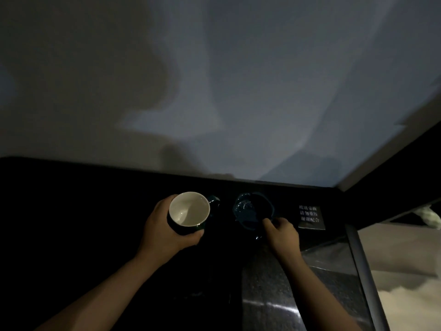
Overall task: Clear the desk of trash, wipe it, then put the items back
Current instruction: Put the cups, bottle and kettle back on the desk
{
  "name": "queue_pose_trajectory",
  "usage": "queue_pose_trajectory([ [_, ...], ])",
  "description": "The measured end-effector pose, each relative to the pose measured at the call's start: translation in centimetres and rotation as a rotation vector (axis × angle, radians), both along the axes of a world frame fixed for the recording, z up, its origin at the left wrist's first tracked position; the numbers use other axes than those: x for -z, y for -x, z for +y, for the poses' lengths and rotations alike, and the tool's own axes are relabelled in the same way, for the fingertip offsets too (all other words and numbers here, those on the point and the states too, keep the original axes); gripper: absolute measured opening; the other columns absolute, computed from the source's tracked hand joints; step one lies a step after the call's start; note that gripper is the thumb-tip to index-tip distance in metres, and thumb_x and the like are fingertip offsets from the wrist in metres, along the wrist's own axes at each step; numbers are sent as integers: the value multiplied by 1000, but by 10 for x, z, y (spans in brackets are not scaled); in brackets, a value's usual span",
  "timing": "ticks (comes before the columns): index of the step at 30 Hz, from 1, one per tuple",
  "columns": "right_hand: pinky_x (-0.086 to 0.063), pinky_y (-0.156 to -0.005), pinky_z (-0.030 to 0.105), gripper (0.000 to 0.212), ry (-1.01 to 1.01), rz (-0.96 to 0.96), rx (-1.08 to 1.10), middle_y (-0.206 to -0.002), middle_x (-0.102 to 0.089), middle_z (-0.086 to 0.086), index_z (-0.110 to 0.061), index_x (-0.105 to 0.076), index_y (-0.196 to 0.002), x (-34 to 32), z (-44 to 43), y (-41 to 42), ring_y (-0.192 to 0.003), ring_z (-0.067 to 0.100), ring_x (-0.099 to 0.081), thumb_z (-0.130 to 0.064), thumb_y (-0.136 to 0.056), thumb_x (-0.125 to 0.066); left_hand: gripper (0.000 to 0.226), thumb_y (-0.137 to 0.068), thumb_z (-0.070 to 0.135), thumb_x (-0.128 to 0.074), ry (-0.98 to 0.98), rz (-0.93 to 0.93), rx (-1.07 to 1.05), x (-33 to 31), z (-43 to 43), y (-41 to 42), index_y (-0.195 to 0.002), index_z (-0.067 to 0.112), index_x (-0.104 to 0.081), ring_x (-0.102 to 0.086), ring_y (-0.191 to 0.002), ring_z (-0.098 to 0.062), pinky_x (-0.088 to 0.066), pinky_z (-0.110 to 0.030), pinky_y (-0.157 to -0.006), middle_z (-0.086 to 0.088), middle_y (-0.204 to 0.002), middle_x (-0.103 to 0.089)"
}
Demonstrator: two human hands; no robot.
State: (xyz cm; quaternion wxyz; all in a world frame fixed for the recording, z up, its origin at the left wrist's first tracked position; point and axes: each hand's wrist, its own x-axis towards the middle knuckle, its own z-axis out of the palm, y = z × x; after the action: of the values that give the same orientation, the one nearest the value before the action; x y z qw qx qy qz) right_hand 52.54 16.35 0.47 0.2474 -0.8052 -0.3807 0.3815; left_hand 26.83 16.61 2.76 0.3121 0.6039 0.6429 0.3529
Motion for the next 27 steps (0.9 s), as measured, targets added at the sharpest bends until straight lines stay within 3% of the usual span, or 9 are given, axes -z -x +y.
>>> queue_pose_trajectory([
  [2, -53, -66, 35, 27, 4, 7, 28, -78, -66, 9, -5, -62, -92, 6, 12, 6, -72, 22, -64, -31, -90, -55, 89, -37, 57, -73, 9, -1, 29, 5, 10, 5, -119, 27, -54, -52, -102, -3, -36, -4, -80, 10, -115, -56],
  [4, -56, -74, 43, 26, 8, 7, 61, -79, -66, 11, -5, -62, -92, 12, 23, 10, -75, 26, -65, -30, -90, -55, 90, -38, 57, -73, 12, -3, 52, 9, 20, 8, -120, 26, -54, -52, -103, -2, -35, -3, -80, 10, -116, -57],
  [8, -51, -58, 32, 24, 22, 1, 85, -73, -63, 8, -4, -62, -89, 21, 46, 13, -65, 20, -61, -25, -92, -53, 88, -39, 58, -73, 7, -2, 85, 19, 39, 12, -119, 27, -53, -53, -104, -4, -36, -3, -80, 10, -116, -56],
  [13, -56, -74, 43, 25, 18, -13, 113, -79, -67, 12, -4, -63, -90, 35, 68, 15, -75, 28, -65, -27, -91, -54, 89, -39, 58, -74, 17, -11, 126, 32, 57, 14, -120, 28, -52, -52, -104, -1, -37, -4, -81, 11, -116, -56],
  [18, -56, -75, 47, 23, 23, -16, 117, -76, -65, 10, -6, -62, -84, 46, 77, 18, -74, 29, -65, -26, -90, -55, 90, -40, 58, -73, 28, -19, 141, 43, 69, 16, -122, 28, -51, -52, -106, -4, -35, -5, -83, 9, -119, -56],
  [27, -57, -73, 44, 24, 17, 21, 92, -79, -65, 13, -2, -62, -84, 56, 89, 31, -74, 28, -65, -23, -92, -53, 85, -39, 58, -72, -13, -26, 122, 48, 76, 22, -117, 35, -45, -45, -99, 9, -34, 4, -78, 12, -113, -53],
])
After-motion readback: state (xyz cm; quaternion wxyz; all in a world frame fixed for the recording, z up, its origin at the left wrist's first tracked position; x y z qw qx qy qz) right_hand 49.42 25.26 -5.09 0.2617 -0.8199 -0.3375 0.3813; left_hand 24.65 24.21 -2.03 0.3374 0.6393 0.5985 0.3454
